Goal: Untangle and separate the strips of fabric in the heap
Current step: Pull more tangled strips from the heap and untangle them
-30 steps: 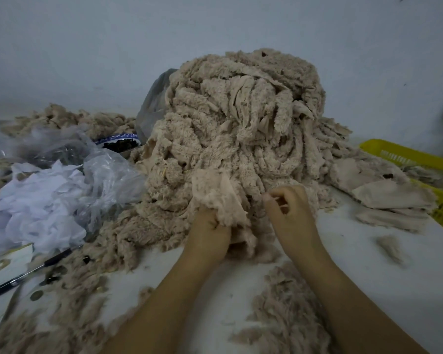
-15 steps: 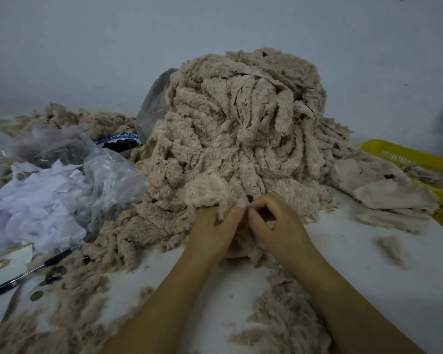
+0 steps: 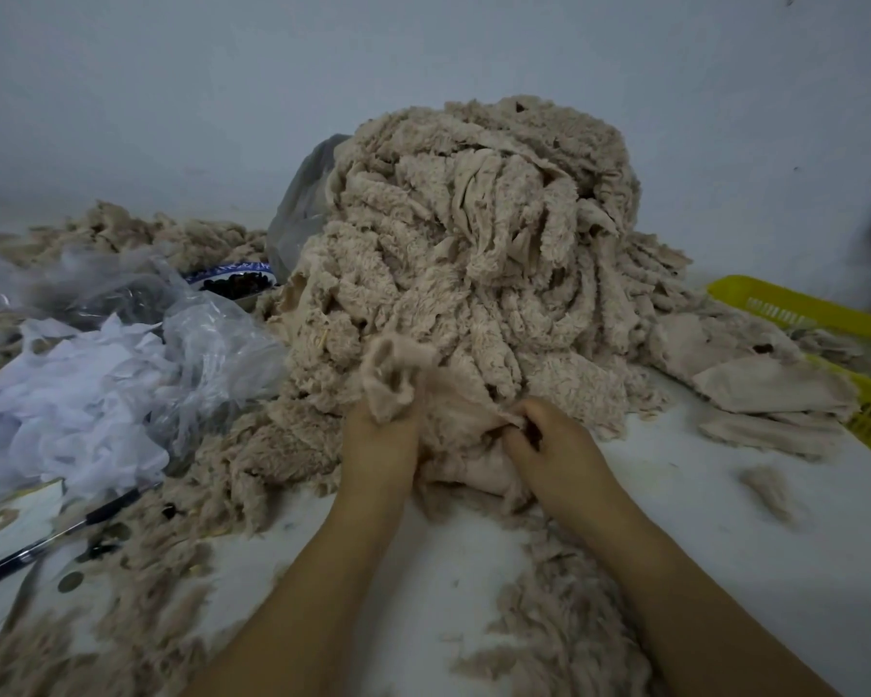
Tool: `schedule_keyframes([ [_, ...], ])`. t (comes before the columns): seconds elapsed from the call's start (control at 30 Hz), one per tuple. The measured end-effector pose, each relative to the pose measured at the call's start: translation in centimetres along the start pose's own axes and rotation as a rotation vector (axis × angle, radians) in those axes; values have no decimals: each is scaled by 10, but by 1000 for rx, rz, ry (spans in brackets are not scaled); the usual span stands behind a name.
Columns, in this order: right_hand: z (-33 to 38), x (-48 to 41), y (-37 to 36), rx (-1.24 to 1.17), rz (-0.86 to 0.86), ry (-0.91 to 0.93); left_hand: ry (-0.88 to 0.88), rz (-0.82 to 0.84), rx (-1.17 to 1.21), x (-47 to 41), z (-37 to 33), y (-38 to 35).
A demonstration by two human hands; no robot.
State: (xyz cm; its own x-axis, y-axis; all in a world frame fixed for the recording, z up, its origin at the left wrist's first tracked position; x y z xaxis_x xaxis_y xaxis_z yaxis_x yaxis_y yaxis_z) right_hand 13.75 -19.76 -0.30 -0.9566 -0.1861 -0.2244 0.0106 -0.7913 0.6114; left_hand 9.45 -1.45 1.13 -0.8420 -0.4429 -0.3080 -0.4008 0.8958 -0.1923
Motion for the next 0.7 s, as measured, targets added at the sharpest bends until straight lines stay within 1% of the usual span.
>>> schedule_keyframes([
  [0.07, 11, 3, 10, -150, -29, 27, 62, 51, 37, 2, 5, -7],
  [0.13, 25, 9, 18, -261, -50, 109, 33, 115, -15, 4, 3, -15],
  [0.17, 32, 12, 18, -291, -38, 130, 4, 177, -67, 7, 0, -22],
  [0.2, 37, 14, 14, -301, -11, 133, -15, 255, -121, 11, -2, -30],
  [0.27, 43, 14, 4, -249, 40, 148, 3, 393, -189, 20, 3, -43],
  [0.33, 47, 13, 0, -200, 37, 185, 49, 478, -238, 25, 13, -49],
  [0.37, 45, 12, 2, -218, 17, 162, 57, 498, -262, 26, 16, -49],
  [0.43, 32, 9, 11, -293, -59, 49, 64, 508, -244, 28, 19, -49],
  [0.5, 17, 7, 21, -351, -133, -77, 82, 470, -210, 26, 19, -47],
  [0.53, 10, 6, 23, -402, -135, -127, 104, 439, -174, 24, 20, -45],
  [0.57, 7, 4, 22, -463, -91, -159, 139, 407, -80, 21, 21, -43],
  [0.6, 10, 4, 15, -493, 5, -158, 186, 373, 64, 18, 22, -42],
  [0.63, 15, 7, 2, -463, 127, -143, 239, 332, 214, 14, 22, -40],
  [0.67, 20, 12, -14, -348, 246, -109, 287, 281, 358, 10, 23, -37],
  [0.7, 21, 16, -29, -169, 320, -54, 316, 228, 462, 6, 24, -32],
])
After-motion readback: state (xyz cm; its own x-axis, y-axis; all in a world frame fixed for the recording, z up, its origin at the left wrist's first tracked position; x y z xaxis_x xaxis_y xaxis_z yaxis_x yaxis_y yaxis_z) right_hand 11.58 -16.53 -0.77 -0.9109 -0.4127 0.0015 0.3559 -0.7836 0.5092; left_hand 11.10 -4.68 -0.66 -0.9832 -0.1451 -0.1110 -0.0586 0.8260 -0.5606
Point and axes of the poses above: each hand's wrist, its own x-axis away from the middle knuckle, its own y-axis out of the back of the hand, z = x × y, the point moved 10 cm from there along -x, towards the middle knuckle, and after that the axes turned 7 degrees about -y, right-handed, at the moved point
